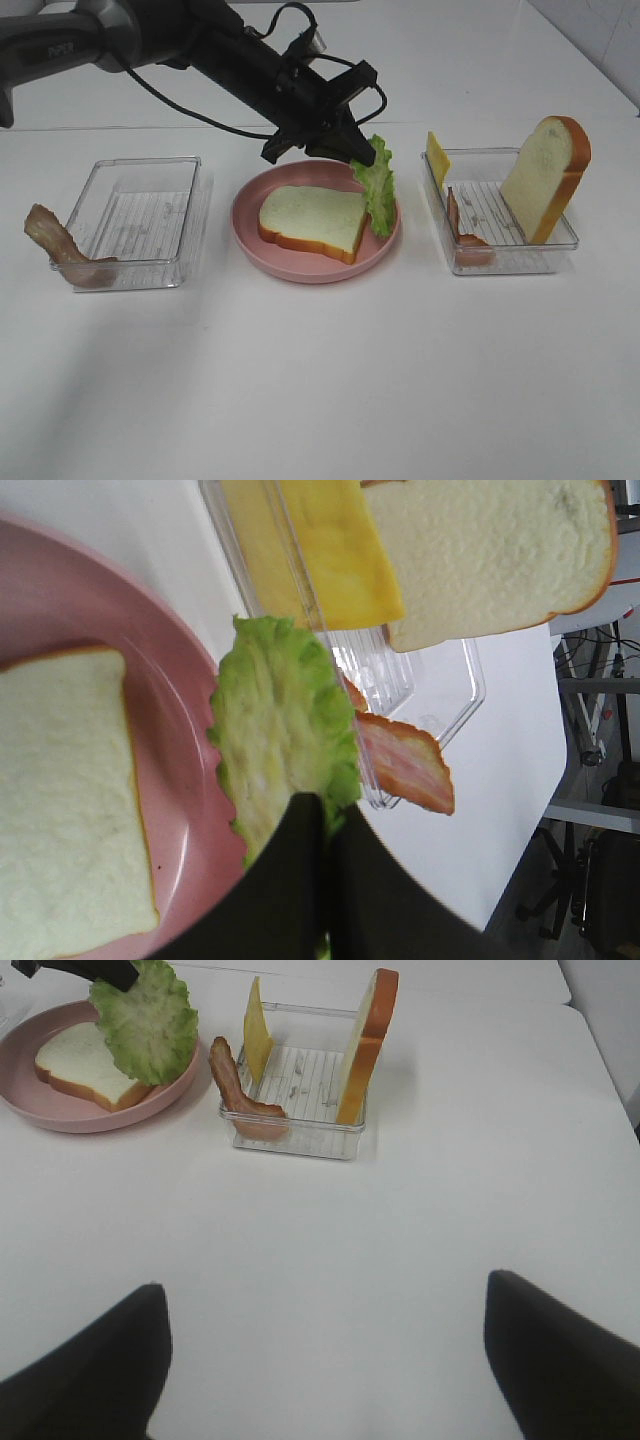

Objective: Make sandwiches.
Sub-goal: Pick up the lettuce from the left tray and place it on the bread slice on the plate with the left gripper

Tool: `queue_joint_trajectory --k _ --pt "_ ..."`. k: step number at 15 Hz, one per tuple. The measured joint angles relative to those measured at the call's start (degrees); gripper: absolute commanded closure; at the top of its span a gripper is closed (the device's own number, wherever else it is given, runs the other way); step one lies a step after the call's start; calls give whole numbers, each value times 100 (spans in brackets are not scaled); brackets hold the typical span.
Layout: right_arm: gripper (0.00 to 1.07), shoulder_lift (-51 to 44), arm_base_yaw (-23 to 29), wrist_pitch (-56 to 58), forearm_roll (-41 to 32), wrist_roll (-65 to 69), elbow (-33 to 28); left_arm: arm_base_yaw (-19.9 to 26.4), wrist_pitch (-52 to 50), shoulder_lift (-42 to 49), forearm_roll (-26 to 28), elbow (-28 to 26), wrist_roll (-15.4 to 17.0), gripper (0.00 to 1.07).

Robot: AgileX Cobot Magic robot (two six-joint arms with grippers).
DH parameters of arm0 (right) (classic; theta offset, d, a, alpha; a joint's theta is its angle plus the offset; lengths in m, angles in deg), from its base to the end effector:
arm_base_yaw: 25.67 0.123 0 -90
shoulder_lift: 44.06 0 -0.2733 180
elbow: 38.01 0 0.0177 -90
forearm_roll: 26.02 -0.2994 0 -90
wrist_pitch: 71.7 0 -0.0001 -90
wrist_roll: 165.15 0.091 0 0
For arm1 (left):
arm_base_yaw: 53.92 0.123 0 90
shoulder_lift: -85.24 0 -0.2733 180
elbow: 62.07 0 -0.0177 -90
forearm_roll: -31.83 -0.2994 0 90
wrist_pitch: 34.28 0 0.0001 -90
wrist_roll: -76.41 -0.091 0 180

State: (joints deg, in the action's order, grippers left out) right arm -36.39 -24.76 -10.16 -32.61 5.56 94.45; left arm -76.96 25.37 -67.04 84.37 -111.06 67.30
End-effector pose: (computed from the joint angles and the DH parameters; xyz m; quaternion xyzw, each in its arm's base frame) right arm 0.0457 0.0099 0.3042 -0.0787 0.8464 0.0190 0.5263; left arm 0.5011 -0.2809 0.1415 0.0875 0.8977 -0.4240 0.0822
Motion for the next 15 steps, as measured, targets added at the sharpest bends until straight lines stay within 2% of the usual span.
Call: queue_joint_trajectory --k 5,9,11,12,14,15 --pt "27 0 0 0 0 0 0 86 -6 -97 -109 0 -149 107" --pt "27 0 0 0 0 0 0 344 0 -97 -533 0 -166 107" --pt "27 0 0 0 0 0 0 390 34 -97 -928 0 -166 107" --pt "27 0 0 0 0 0 0 390 40 -97 -1220 0 -120 107" --pt "27 0 0 0 0 0 0 390 46 -97 -1684 0 223 105" --pt "27 0 0 0 0 0 0 390 46 -97 -1914 0 344 100"
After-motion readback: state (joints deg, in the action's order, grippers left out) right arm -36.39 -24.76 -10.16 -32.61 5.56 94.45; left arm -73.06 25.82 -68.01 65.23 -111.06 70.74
